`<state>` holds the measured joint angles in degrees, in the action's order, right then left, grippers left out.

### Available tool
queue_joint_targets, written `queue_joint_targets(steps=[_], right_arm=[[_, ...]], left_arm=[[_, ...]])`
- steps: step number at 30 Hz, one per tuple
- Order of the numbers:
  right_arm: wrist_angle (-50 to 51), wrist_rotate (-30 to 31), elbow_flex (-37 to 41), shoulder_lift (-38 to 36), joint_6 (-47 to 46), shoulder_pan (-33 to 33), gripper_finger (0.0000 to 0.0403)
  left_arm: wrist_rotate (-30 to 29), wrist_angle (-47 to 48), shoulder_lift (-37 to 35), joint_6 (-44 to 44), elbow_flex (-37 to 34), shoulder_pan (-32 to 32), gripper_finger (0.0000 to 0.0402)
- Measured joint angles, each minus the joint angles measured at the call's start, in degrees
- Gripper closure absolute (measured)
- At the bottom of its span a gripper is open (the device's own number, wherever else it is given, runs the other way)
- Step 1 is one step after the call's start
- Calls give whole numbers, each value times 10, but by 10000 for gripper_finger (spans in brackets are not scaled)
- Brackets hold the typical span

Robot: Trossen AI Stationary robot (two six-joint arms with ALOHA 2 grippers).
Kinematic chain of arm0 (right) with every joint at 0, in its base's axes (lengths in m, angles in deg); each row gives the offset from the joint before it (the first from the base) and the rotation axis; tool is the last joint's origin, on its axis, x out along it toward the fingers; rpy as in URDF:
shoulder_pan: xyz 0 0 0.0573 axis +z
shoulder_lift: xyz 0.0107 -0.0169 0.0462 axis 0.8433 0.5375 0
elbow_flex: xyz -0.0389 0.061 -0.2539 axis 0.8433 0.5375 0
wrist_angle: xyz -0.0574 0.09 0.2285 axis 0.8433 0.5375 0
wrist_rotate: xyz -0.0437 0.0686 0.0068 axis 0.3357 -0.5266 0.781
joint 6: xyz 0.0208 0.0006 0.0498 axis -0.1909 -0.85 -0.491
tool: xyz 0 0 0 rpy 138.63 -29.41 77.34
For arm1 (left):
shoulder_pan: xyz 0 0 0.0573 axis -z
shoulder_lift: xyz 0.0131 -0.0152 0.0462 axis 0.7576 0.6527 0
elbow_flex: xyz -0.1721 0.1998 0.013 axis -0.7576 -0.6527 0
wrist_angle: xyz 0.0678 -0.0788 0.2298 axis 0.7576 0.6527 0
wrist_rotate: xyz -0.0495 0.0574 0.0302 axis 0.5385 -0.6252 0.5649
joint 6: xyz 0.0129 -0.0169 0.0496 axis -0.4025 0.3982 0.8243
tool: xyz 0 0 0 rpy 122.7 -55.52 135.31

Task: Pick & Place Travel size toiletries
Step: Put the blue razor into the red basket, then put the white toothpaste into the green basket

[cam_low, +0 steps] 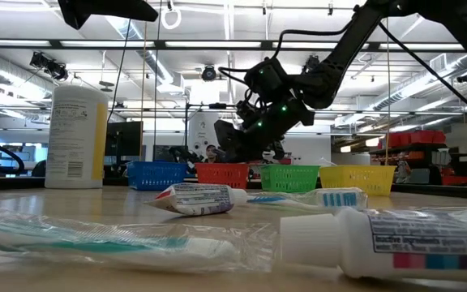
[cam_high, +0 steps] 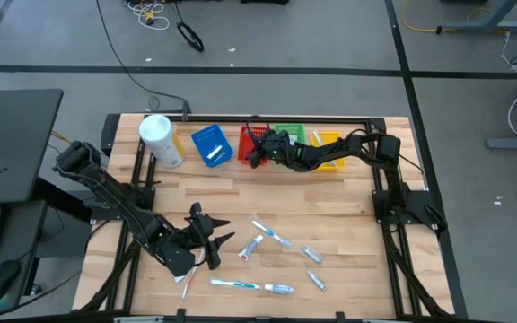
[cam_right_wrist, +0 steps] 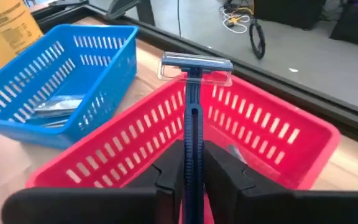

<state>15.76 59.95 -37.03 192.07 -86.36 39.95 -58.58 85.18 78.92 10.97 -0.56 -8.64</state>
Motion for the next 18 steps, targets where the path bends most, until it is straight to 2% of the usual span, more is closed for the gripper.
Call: queue_joint_targets(steps=[12,15,18], right_arm=[[-3,-9,0,0,17,2,263],[0,-11,0,-11,32,8,252],[23,-37,0,-42,60,23,249]], left_arm=[[-12,-2,0,72,0,0,226],[-21,-2,0,86,0,0,226],[-29,-2,0,89,0,0,226]])
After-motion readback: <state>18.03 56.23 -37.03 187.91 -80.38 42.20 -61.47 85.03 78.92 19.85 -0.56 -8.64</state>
